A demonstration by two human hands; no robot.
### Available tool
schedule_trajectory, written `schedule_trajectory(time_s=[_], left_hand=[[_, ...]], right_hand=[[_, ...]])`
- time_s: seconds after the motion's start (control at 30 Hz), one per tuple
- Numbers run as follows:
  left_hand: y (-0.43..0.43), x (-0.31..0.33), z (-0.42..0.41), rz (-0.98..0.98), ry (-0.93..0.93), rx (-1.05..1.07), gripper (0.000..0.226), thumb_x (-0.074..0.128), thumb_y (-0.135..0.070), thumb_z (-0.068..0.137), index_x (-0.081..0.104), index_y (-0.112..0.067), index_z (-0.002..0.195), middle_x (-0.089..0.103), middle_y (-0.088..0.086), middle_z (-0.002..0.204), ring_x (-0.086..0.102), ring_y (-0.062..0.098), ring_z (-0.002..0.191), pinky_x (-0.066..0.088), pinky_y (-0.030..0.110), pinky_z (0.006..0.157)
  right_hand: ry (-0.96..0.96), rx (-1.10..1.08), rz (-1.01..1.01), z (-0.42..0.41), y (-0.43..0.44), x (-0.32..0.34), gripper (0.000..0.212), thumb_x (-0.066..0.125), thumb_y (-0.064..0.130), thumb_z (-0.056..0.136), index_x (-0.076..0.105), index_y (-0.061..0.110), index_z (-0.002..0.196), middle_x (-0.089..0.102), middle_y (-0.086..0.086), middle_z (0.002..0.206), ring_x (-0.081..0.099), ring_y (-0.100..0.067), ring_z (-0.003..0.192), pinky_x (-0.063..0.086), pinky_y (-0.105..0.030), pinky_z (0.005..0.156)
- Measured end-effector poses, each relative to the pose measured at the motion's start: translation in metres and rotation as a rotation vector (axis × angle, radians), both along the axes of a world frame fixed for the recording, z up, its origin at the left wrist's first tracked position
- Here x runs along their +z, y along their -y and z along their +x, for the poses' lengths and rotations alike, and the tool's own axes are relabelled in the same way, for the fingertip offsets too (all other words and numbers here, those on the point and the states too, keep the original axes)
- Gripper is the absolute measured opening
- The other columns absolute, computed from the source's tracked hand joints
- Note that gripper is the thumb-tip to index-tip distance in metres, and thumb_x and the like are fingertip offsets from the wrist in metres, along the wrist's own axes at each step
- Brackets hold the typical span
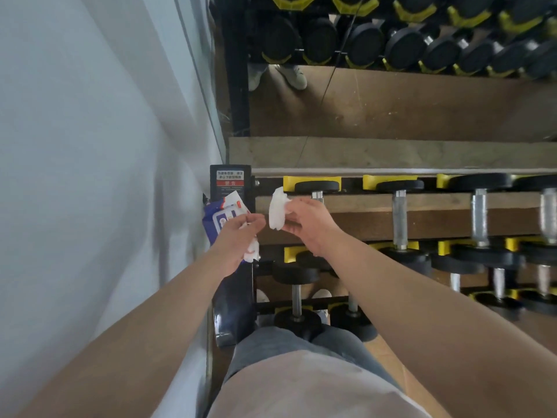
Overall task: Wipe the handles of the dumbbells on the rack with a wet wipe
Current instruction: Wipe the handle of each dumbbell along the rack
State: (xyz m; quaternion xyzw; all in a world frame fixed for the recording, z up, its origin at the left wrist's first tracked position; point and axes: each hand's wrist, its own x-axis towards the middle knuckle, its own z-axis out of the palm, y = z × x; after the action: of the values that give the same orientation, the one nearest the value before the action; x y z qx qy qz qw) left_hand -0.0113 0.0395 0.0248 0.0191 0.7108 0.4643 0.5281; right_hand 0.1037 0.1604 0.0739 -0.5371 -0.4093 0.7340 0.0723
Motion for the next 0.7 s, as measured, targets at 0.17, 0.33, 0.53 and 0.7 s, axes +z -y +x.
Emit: schedule_trajectory(time_s=[0.17, 0.33, 0.53, 0.7], left_hand=[[-0.020, -0.002, 0.017, 0.055, 0.103, 0.002, 0.016, 0.058, -0.022, 0.105, 0.069, -0.023, 0.116, 0.066, 0.013, 0.105, 0.060, 0.017, 0.072, 0.063, 0.037, 0.070], [-0.041, -0.003, 0.036, 0.035, 0.188, 0.108, 0.018, 0.056, -0.019, 0.105, 0.067, -0.020, 0.120, 0.054, 0.000, 0.080, 0.045, 0.006, 0.054, 0.031, 0.018, 0.038], [-0.054, 0.000, 0.054, -0.052, 0.172, 0.061, 0.018, 0.060, -0.019, 0.103, 0.069, -0.021, 0.118, 0.059, 0.003, 0.091, 0.051, 0.009, 0.062, 0.035, 0.021, 0.043], [-0.060, -0.005, 0.068, -0.105, 0.145, 0.061, 0.020, 0.059, -0.016, 0.102, 0.070, -0.019, 0.119, 0.058, 0.004, 0.088, 0.053, 0.009, 0.062, 0.036, 0.021, 0.041]], right_hand=[[0.248, 0.040, 0.209, 0.030, -0.015, -0.008, 0.020, 0.061, 0.005, 0.096, 0.060, 0.022, 0.107, 0.069, -0.004, 0.106, 0.074, -0.018, 0.082, 0.064, -0.035, 0.077], [0.489, 0.086, 0.605, 0.058, -0.041, -0.022, 0.030, 0.057, 0.015, 0.100, 0.062, 0.025, 0.128, 0.061, 0.010, 0.104, 0.058, -0.001, 0.079, 0.039, -0.013, 0.060], [0.455, 0.412, 0.646, 0.064, -0.055, -0.038, 0.019, 0.057, 0.008, 0.099, 0.064, 0.023, 0.108, 0.063, 0.006, 0.098, 0.061, -0.010, 0.085, 0.052, -0.025, 0.072], [0.527, 0.785, 0.552, 0.084, -0.052, -0.047, 0.014, 0.065, 0.006, 0.089, 0.065, 0.020, 0.091, 0.064, 0.001, 0.092, 0.063, -0.017, 0.083, 0.060, -0.035, 0.075]])
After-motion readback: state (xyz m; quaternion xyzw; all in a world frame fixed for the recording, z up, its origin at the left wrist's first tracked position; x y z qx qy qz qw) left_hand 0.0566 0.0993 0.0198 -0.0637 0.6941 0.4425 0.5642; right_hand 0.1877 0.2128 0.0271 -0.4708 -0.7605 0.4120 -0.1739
